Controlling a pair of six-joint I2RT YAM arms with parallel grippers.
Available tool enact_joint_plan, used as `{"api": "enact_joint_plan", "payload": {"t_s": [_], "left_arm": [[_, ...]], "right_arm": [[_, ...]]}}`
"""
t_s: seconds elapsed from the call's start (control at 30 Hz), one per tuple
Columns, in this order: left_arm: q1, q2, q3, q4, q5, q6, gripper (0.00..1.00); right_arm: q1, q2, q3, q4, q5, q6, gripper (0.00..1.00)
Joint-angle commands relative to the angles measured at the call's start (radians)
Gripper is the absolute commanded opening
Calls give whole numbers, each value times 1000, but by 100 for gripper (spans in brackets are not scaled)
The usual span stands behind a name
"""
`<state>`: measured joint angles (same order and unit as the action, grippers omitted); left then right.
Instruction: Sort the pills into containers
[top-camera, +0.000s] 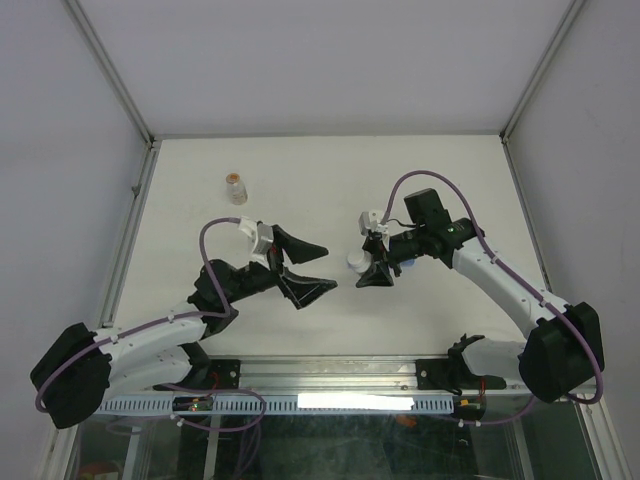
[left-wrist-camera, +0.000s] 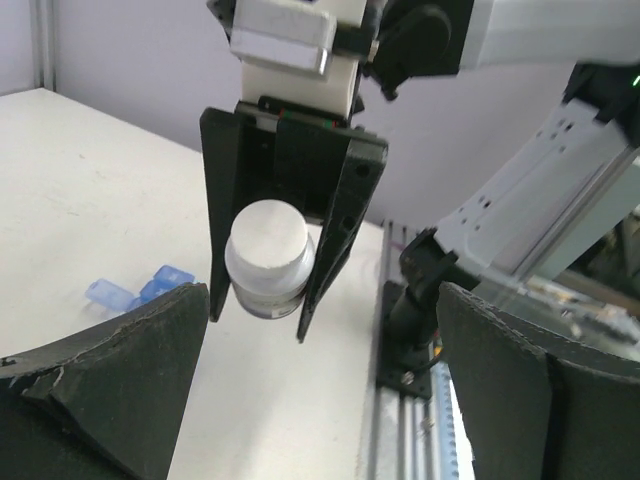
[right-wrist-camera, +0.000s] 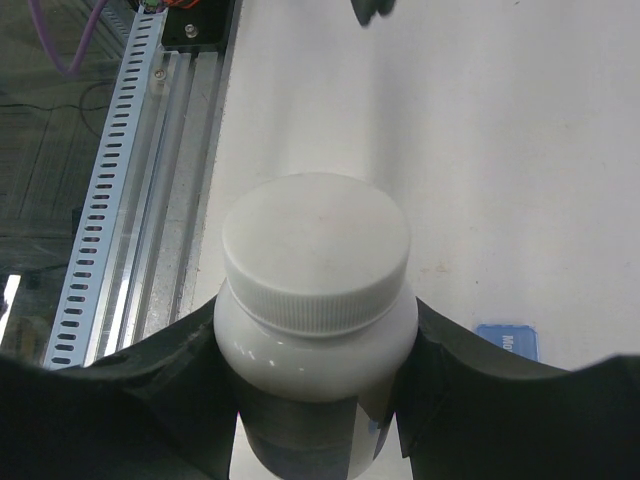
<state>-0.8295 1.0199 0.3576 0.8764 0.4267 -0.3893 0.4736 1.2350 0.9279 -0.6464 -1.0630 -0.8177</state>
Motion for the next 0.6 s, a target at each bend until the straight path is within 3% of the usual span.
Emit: {"api": "enact_joint_plan", "payload": {"t_s": [0.0,0.1,0.2,0.27,0.37,0.57], "left_arm": [[4,-84,-42,134,-123,-275,99],[3,-126,-31,27,-182,-348,96],[-21,-155,57,-241,-289,-350,86],[-97,-156,151,-443,-441,-307,81],[-222,-122,256,-612,-660,-221,77],[-299,11,413,-749,-763,-151,71]], "right_arm": [[2,-19,48,42,-32,-14,0],[2,-16,49,42,-27,-13,0],[2,-13,48,45,-23,-9,0],[3,-12,48,45,-21,-8,0],[2,-14,49,47,-16,-8,0],[2,-11,48,49,-12,-6,0]]}}
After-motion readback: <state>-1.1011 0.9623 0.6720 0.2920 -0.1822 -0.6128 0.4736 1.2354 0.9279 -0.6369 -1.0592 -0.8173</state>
